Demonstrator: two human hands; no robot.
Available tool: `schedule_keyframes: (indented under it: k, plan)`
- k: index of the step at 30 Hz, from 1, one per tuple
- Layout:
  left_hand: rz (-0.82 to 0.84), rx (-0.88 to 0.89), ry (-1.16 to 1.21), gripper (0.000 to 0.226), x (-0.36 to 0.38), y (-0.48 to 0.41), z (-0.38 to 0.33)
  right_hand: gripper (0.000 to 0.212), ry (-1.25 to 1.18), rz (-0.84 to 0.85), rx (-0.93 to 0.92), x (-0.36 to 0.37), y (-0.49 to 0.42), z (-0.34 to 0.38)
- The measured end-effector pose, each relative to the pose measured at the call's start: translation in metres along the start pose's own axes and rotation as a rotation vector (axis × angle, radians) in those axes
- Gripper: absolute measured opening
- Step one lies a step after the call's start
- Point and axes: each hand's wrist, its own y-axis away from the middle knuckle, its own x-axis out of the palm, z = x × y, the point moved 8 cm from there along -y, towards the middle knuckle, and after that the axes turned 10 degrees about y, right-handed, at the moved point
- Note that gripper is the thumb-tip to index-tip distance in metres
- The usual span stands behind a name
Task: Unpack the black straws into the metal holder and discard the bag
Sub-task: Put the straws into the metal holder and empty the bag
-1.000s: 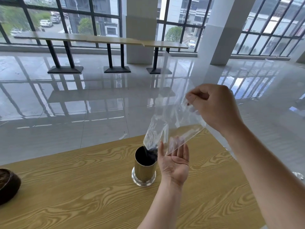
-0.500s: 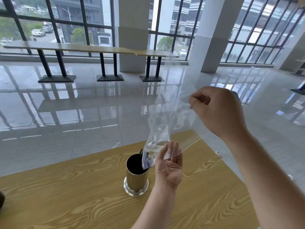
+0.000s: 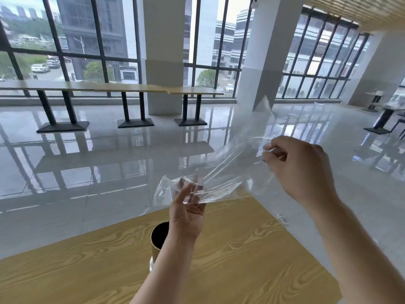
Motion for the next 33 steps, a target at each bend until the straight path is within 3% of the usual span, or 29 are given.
schedule_keyframes:
  k: [3, 7, 12, 16, 21, 25, 31, 33]
  plan:
    - [0.138, 0.055, -0.024, 0.03, 0.016, 0.001, -0.023, 0.005, 0.001, -0.047, -0.001, 0.003, 0.006, -0.006]
    - [0.245, 0.112, -0.098, 0.029, 0.03, 0.011, -0.058, 0.008, -0.086, -0.048, 0.037, 0.015, 0.015, -0.011]
    - [0.224, 0.213, -0.109, 0.026, 0.033, 0.033, -0.108, 0.008, -0.254, 0.009, 0.07, 0.045, 0.027, 0.003]
    - [0.159, 0.289, -0.144, 0.026, 0.016, 0.057, -0.16, 0.004, -0.548, 0.123, 0.133, 0.086, 0.04, 0.031]
    - [-0.091, 0.468, -0.177, 0.031, -0.031, 0.103, -0.249, 0.012, -0.877, 0.309, 0.172, 0.146, 0.066, 0.097]
    - [-0.406, 0.633, -0.423, 0.023, -0.08, 0.158, -0.319, 0.018, -1.006, 0.499, 0.256, 0.204, 0.098, 0.149]
    - [-0.809, 0.856, -0.657, 0.043, -0.164, 0.238, -0.391, 0.049, -0.887, 0.731, 0.208, 0.277, 0.161, 0.217]
    - [-0.927, 0.93, -0.889, 0.045, -0.182, 0.26, -0.407, 0.056, -0.762, 0.761, 0.156, 0.296, 0.181, 0.233]
